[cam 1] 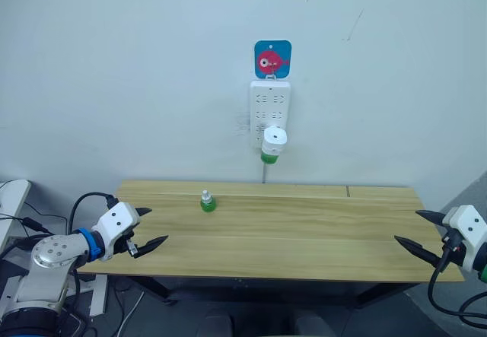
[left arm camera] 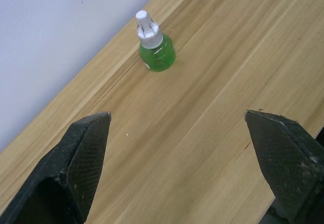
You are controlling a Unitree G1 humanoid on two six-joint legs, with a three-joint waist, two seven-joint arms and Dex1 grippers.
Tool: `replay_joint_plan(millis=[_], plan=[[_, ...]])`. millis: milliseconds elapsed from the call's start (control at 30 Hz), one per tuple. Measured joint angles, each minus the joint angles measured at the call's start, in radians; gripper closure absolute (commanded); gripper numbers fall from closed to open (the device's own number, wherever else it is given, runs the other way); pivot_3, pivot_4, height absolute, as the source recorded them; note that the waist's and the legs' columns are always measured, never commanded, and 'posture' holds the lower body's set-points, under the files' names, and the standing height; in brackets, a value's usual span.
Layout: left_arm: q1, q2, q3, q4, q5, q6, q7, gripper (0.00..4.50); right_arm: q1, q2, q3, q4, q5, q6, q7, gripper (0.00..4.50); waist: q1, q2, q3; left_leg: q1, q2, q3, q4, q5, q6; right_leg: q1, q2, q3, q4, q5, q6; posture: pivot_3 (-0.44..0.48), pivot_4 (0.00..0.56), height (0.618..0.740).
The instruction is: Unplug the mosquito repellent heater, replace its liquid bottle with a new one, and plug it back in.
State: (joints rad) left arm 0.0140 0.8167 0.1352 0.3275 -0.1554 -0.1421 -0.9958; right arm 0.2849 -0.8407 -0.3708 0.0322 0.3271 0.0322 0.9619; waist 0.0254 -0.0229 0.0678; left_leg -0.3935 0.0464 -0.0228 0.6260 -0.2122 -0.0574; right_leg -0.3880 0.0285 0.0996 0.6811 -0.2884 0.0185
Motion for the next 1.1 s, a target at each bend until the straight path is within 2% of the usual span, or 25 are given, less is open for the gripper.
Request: replay_joint_plan(millis=[433, 733, 1100], plan=[[0.003, 0.000, 0.000, 0.000, -0.001, 0.011, -0.023, 0.00, 0.017, -0.001, 0.000, -0.028, 0.004, 0.018, 0.016, 0.03, 0.000, 0.000, 0.000, 0.000, 0.000, 0.000, 0.000, 0.000, 0.000, 0.000, 0.000, 0.000, 0.000, 0.000, 0.000, 0.142, 0.036, 0.740], [0.009, 0.002, 0.004, 0.001, -0.031, -0.002, -0.082, 0.00, 0.019, -0.001, 0.000, -0.028, 0.004, 0.018, 0.016, 0.03, 0.000, 0.000, 0.000, 0.000, 0.000, 0.000, 0.000, 0.000, 0.000, 0.000, 0.000, 0.000, 0.000, 0.000, 0.000, 0.141, 0.037, 0.740], [-0.003, 0.021, 0.023, 0.074, -0.055, -0.007, -0.115, 0.00, 0.020, 0.000, 0.000, -0.028, 0.004, 0.013, 0.016, 0.03, -0.001, 0.000, 0.000, 0.000, 0.000, 0.000, 0.000, 0.000, 0.000, 0.000, 0.000, 0.000, 0.000, 0.000, 0.000, 0.139, 0.046, 0.740]])
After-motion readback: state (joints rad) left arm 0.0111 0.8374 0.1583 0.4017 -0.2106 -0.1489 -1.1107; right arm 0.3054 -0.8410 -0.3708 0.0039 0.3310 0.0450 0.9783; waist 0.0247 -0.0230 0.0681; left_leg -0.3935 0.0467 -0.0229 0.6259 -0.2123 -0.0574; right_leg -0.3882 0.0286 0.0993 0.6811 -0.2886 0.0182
